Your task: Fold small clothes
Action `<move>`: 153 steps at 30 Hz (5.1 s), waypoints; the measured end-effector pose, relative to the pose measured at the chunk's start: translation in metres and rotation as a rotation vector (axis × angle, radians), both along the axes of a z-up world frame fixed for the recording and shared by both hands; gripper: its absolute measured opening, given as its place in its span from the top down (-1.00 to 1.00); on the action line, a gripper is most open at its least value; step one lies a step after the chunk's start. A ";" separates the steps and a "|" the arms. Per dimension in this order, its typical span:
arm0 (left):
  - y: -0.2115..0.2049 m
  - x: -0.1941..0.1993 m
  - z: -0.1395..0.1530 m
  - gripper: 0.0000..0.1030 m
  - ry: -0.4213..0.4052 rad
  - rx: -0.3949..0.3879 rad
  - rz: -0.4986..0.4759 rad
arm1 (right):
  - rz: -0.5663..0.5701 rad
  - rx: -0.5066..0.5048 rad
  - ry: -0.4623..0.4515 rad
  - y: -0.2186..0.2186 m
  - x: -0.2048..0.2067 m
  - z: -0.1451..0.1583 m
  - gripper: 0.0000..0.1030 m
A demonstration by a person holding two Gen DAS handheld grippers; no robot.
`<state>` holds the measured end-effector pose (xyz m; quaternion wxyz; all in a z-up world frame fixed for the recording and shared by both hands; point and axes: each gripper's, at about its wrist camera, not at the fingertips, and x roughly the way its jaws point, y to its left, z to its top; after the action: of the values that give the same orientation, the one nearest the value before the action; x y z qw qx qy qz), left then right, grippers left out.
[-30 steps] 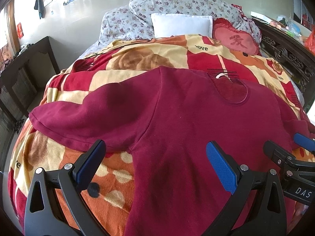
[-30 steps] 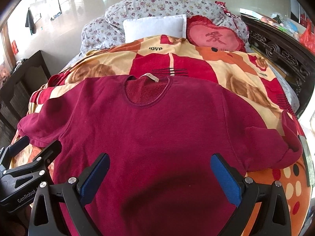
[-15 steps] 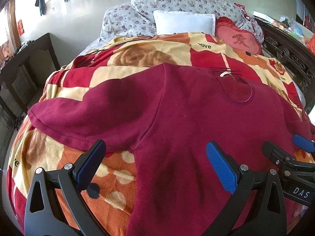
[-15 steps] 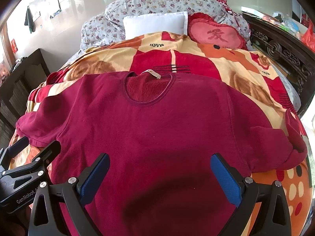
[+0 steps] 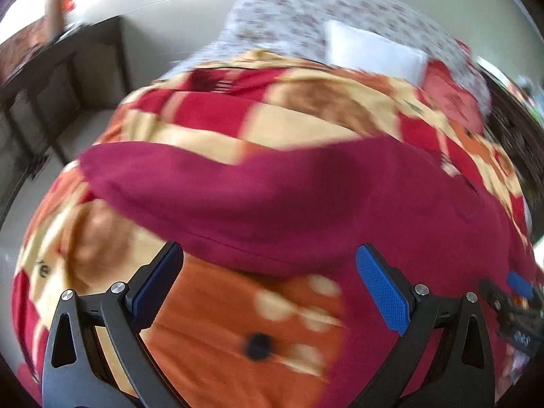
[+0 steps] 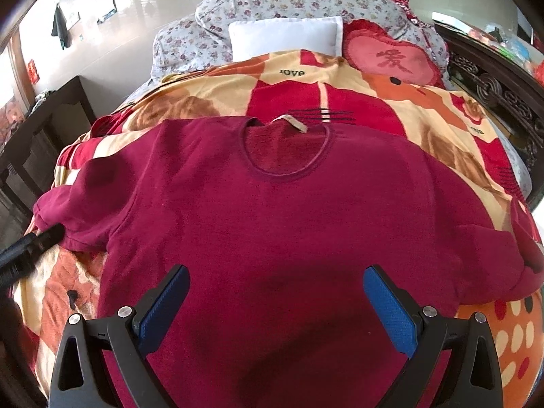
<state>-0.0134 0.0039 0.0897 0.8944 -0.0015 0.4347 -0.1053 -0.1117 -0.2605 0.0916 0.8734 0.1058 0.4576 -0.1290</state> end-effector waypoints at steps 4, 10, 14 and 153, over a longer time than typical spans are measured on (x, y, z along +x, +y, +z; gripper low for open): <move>0.064 0.031 0.005 -0.95 0.001 -0.072 0.136 | 0.024 -0.003 0.002 0.009 0.003 0.000 -0.97; 0.152 0.084 -0.009 -0.73 0.045 -0.172 0.344 | 0.044 0.003 0.014 0.017 0.011 -0.001 -0.97; 0.189 0.113 -0.026 -0.61 0.097 -0.233 0.429 | 0.053 0.001 0.032 0.021 0.016 -0.006 -0.97; -0.051 -0.020 -0.020 -0.20 0.105 -0.224 -0.253 | 0.019 -0.124 -0.162 -0.102 -0.035 0.061 0.91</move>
<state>-0.0334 -0.0473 0.0699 0.8442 -0.0517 0.4633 -0.2646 -0.1466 -0.3628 0.1530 0.9135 0.0573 0.3777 -0.1400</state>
